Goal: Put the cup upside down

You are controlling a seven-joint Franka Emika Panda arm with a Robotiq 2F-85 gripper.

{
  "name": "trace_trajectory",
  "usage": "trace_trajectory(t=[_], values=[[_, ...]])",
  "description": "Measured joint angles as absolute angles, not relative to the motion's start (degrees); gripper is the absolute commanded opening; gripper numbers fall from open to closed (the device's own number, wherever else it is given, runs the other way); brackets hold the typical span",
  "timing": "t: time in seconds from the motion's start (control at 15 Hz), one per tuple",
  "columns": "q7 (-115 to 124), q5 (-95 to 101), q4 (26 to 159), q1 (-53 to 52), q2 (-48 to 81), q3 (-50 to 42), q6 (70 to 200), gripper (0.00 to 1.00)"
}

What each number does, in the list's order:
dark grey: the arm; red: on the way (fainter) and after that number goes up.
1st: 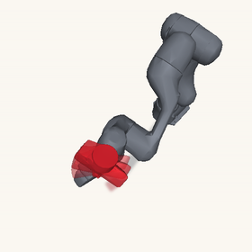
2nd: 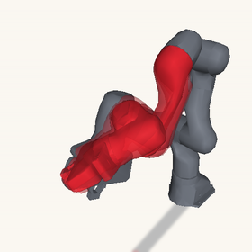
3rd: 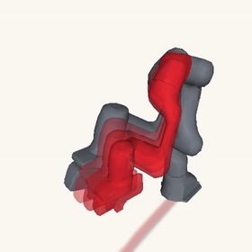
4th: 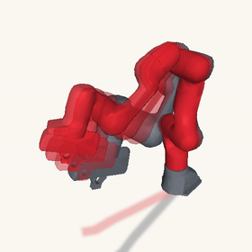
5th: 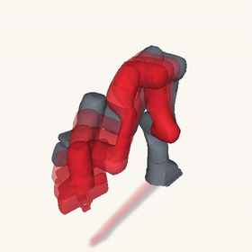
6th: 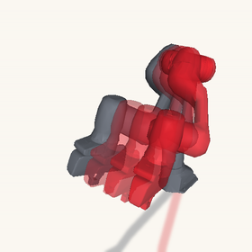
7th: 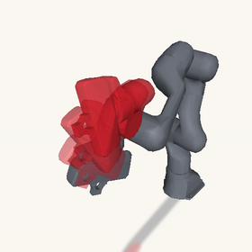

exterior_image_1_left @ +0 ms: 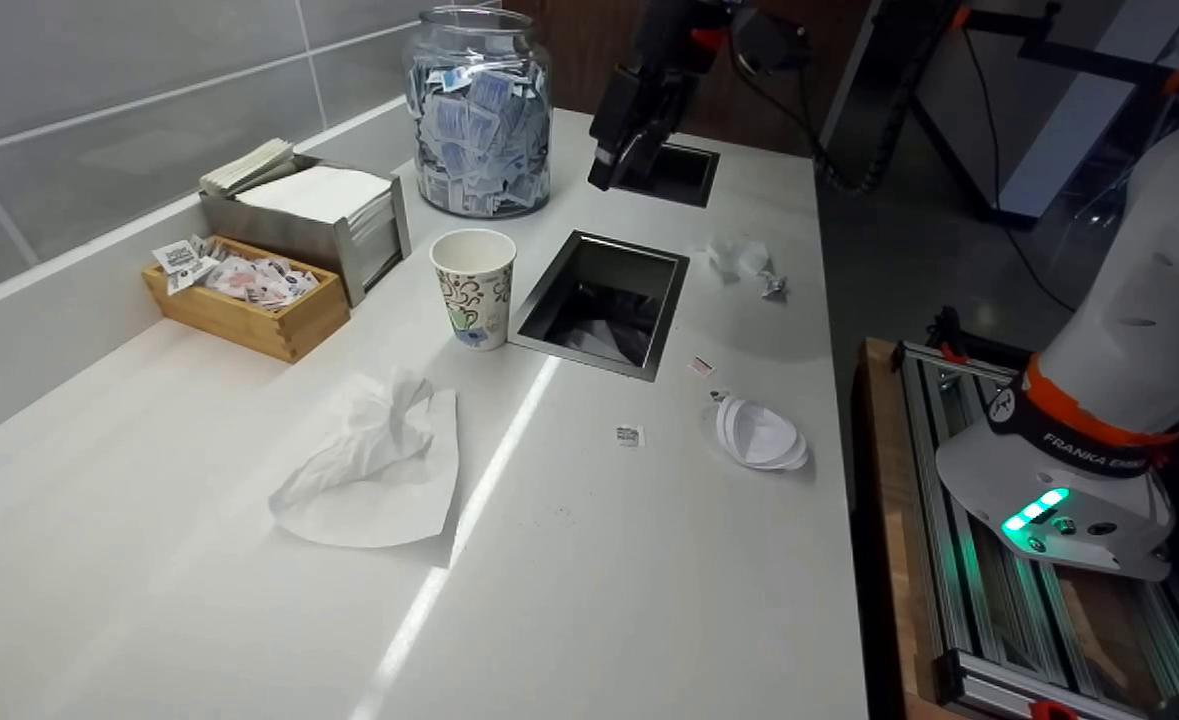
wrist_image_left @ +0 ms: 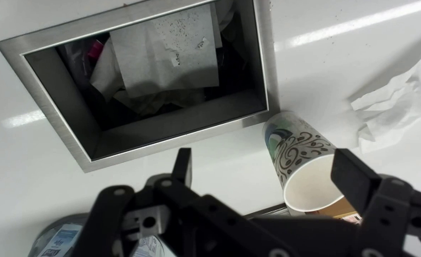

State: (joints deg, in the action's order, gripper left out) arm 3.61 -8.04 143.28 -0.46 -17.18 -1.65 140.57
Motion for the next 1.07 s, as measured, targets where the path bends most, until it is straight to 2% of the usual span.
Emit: trace_trajectory(t=[0.47, 1.07], values=[[6.37, -8.81, 141.66, -0.82, -13.35, -1.01, 148.28, 1.00], [11.28, -10.73, 136.08, -1.29, -4.72, 0.30, 148.35, 1.00]])
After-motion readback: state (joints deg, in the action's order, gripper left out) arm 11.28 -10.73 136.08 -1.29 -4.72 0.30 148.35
